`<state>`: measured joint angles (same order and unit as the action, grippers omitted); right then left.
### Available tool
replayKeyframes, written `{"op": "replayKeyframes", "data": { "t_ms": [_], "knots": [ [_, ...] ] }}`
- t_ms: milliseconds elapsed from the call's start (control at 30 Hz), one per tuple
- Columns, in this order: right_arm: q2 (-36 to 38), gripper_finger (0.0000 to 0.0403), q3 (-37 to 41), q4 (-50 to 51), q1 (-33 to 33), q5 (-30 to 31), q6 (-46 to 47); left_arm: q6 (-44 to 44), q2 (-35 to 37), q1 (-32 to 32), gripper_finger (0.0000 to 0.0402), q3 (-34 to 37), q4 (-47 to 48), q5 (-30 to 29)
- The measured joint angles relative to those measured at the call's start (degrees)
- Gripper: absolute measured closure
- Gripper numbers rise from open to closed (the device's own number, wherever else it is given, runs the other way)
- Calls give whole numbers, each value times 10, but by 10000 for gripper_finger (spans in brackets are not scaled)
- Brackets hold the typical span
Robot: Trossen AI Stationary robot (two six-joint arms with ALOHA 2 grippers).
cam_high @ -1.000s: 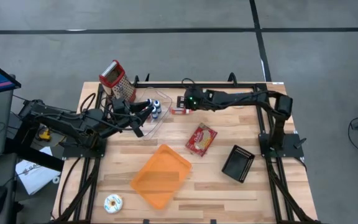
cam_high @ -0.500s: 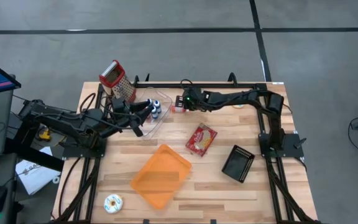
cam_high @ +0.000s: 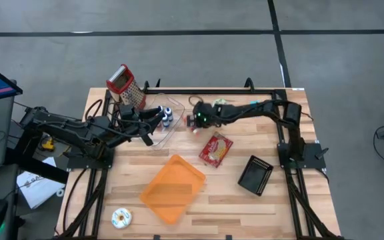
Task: Pick & Place Food Item
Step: Put the orange food coloring bottle into the transparent bin
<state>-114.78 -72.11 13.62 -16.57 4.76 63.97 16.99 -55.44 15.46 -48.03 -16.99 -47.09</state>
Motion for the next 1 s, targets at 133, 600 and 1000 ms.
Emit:
{"op": "replayKeyframes", "data": {
  "t_ms": [133,600,1000],
  "knots": [
    [31,403,0,53,50,13,-1,0,0,10,253,0,-1,0],
    [66,403,0,18,50,71,-13,-2,-1,47,253,0,21,0],
    [28,403,0,-63,-4,34,-14,0,-1,49,253,0,18,0]
  ]
}}
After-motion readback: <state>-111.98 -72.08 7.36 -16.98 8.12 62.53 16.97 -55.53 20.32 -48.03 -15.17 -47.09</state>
